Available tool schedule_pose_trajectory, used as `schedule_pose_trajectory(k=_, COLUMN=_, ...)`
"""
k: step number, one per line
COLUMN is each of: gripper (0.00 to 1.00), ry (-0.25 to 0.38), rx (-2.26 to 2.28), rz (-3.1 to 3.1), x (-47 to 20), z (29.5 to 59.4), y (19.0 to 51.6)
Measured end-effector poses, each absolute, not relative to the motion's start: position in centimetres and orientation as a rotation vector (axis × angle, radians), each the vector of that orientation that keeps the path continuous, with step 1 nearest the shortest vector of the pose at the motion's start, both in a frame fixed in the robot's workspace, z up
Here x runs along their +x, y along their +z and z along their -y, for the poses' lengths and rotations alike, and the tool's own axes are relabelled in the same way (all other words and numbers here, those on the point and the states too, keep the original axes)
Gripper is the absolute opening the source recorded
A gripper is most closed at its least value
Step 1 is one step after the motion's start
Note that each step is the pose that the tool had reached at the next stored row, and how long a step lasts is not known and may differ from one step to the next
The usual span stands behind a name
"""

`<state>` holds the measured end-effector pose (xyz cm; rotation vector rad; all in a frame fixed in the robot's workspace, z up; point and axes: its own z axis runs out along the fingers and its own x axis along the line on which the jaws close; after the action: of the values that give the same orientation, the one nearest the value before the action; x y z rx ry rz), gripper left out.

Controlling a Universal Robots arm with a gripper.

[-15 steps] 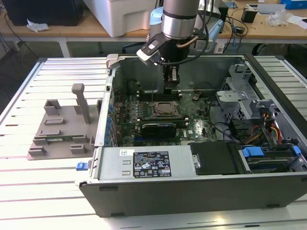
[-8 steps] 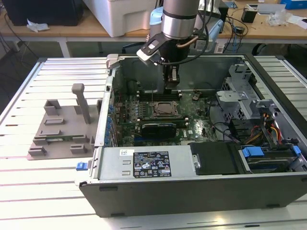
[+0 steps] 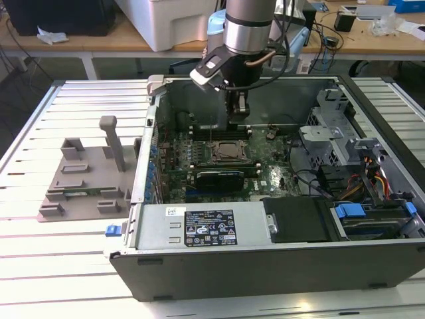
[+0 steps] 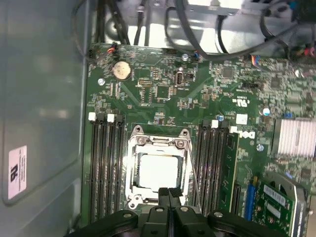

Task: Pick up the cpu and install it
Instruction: 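Install the first cpu locking lever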

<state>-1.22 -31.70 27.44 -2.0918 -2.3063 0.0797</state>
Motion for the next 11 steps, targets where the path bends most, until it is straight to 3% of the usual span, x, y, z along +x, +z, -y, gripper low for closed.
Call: schedule_pose_trajectory(k=11, gripper=0.11, ry=0.085, rx=-1.725, rz=2.601, x=-1.22, z=31.7, y=27.44)
